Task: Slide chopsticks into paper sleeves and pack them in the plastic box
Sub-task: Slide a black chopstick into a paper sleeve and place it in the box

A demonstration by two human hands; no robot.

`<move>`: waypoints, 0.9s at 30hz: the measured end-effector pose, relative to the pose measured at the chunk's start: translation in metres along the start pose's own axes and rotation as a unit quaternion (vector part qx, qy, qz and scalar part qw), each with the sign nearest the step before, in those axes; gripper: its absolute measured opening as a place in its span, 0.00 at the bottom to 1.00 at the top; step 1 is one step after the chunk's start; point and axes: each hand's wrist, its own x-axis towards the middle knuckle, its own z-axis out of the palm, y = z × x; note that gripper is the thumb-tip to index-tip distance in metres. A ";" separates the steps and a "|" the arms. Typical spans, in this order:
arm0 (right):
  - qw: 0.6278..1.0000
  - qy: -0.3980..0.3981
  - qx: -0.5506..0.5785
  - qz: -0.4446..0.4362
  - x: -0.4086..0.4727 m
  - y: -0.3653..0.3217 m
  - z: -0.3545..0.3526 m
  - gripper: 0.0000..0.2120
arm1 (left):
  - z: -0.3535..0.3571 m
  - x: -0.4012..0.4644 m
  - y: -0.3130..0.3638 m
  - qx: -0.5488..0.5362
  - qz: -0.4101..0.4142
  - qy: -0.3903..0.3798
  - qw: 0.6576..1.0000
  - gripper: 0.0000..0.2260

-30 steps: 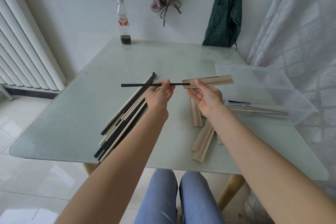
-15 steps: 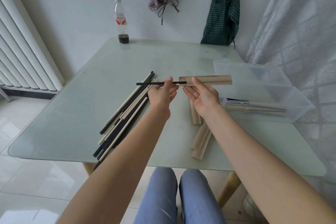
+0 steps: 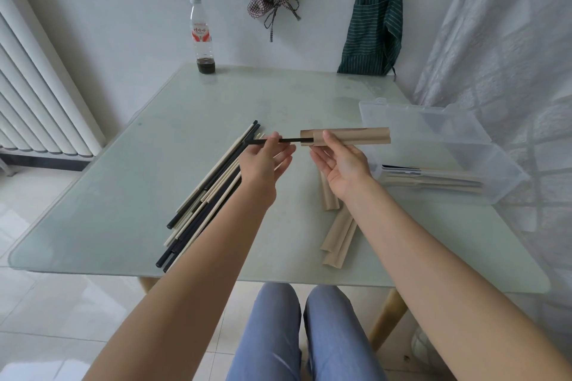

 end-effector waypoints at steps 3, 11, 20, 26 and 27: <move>0.999 -0.010 -0.028 0.032 -0.003 0.005 0.004 0.03 | 0.000 -0.004 0.000 0.000 -0.015 -0.046 0.999 0.03; 0.783 0.023 -0.549 -0.292 -0.001 -0.005 -0.003 0.15 | -0.007 0.002 0.005 0.003 0.035 0.001 0.999 0.08; 0.680 -0.110 -0.679 -0.255 0.012 -0.020 0.002 0.05 | -0.011 -0.008 0.007 0.056 0.033 -0.059 0.996 0.01; 0.709 -0.119 -0.655 -0.233 0.011 -0.020 0.000 0.03 | -0.014 0.002 0.008 0.042 0.061 0.046 0.996 0.04; 0.709 -0.119 -0.655 -0.233 0.011 -0.019 0.000 0.03 | -0.015 0.002 0.008 0.053 0.065 0.046 0.995 0.04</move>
